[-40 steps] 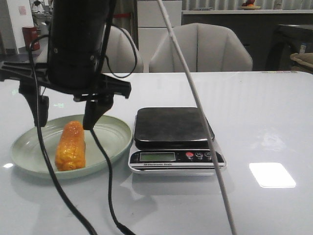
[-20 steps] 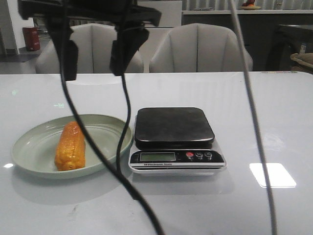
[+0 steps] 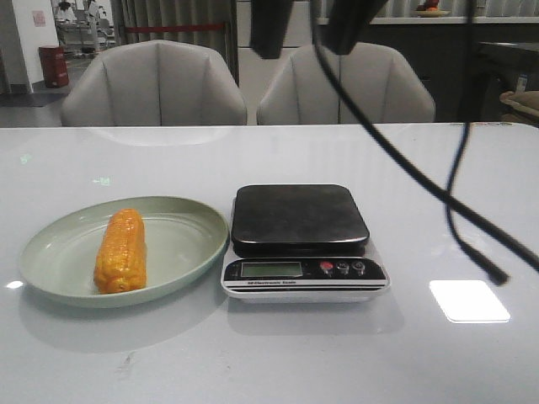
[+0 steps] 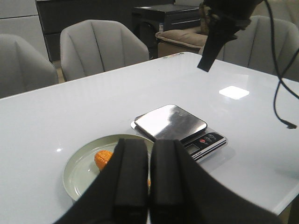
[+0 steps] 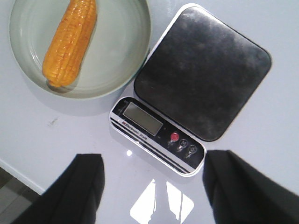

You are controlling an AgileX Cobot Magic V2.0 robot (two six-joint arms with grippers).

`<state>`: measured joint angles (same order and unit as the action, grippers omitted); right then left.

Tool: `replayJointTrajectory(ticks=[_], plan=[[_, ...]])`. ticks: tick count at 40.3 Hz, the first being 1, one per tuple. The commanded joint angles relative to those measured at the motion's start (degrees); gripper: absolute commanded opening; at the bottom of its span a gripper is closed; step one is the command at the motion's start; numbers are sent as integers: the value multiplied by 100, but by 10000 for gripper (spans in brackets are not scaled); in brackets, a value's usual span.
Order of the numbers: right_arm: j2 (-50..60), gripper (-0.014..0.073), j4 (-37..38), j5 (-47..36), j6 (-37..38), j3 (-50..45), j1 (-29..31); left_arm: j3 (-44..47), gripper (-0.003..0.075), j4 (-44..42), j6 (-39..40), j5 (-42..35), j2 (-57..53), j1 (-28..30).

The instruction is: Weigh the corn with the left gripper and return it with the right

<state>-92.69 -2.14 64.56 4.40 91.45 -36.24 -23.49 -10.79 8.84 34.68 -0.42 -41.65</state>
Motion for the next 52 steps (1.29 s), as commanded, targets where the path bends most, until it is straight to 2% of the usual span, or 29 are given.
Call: replayJointTrajectory(ticks=[1, 18, 34, 40, 46, 52], plan=[[830, 551, 31, -558, -229, -434, 67, -131, 134, -33, -2, -470, -86, -33], [3595, 551, 31, -2167, -389, -3106, 74, -131, 134, -33, -2, -470, -86, -33], [6670, 551, 214, -3631, -600, -5568, 74, -131, 134, -33, -2, -470, -86, -33], [7931, 551, 284, -4530, -600, -6438, 74, -131, 134, -33, -2, -470, -86, -33], [8597, 551, 284, -5248, -600, -7235, 74, -131, 134, -33, -2, -470, -86, -33], [8713, 551, 284, -5543, -600, -7692, 74, -131, 134, -33, -2, -470, -86, -33]])
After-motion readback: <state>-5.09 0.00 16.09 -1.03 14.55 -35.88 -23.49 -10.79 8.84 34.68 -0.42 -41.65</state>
